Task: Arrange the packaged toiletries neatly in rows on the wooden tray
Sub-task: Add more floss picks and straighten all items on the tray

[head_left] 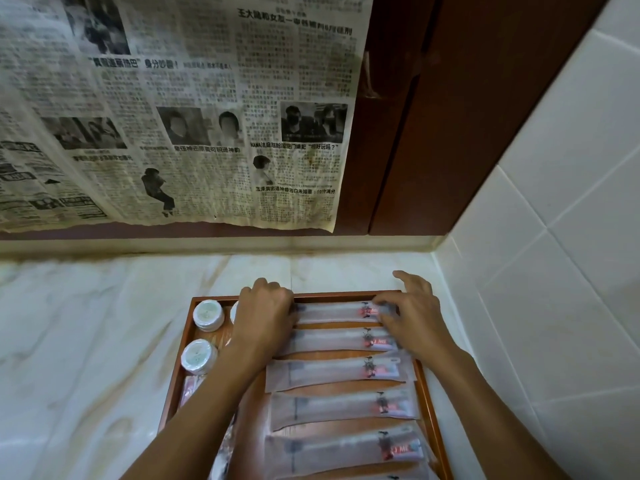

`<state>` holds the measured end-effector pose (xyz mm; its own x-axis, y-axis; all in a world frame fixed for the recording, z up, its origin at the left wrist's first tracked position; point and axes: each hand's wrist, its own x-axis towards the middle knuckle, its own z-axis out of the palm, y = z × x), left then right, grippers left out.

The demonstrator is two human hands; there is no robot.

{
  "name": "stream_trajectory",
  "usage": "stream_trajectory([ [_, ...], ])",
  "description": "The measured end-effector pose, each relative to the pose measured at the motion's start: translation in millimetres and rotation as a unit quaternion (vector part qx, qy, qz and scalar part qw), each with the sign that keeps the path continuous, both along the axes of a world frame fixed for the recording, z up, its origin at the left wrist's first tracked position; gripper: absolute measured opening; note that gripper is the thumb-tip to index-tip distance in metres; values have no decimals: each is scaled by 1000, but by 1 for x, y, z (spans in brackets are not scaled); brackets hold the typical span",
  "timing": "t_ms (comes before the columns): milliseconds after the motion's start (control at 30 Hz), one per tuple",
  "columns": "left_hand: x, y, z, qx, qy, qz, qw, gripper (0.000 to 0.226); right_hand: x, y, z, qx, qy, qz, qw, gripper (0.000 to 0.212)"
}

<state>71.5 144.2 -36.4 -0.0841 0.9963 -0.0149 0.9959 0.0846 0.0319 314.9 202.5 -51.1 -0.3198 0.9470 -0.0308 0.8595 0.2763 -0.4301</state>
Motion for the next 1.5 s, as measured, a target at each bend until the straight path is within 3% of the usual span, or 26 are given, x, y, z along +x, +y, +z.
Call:
stream_trajectory([
  [133, 5, -2, 1, 21, -30, -9, 999, 20, 11, 5, 8, -11, 23, -29, 999, 26],
  [300, 28, -2, 6, 35, -97, -98, 990, 23, 10, 7, 18, 18, 6, -9, 1000, 21],
  [467, 64, 3, 15, 7, -58, -164, 985, 22, 1, 7, 23, -2, -58, 21, 998, 24],
  [800, 87, 12, 8, -45, -42, -163, 985, 38, 4, 7, 21, -24, -76, 27, 996, 21],
  [933, 88, 12, 7, -39, -47, -160, 985, 35, -1, 6, 17, -24, -47, 51, 997, 15],
  [1333, 83, 10, 8, -33, -67, -150, 986, 28, -5, 11, 12, -17, -88, 71, 993, 21],
  [1500, 84, 10, 11, -44, -61, -151, 986, 24, 4, 11, 9, -26, -91, 42, 995, 13],
])
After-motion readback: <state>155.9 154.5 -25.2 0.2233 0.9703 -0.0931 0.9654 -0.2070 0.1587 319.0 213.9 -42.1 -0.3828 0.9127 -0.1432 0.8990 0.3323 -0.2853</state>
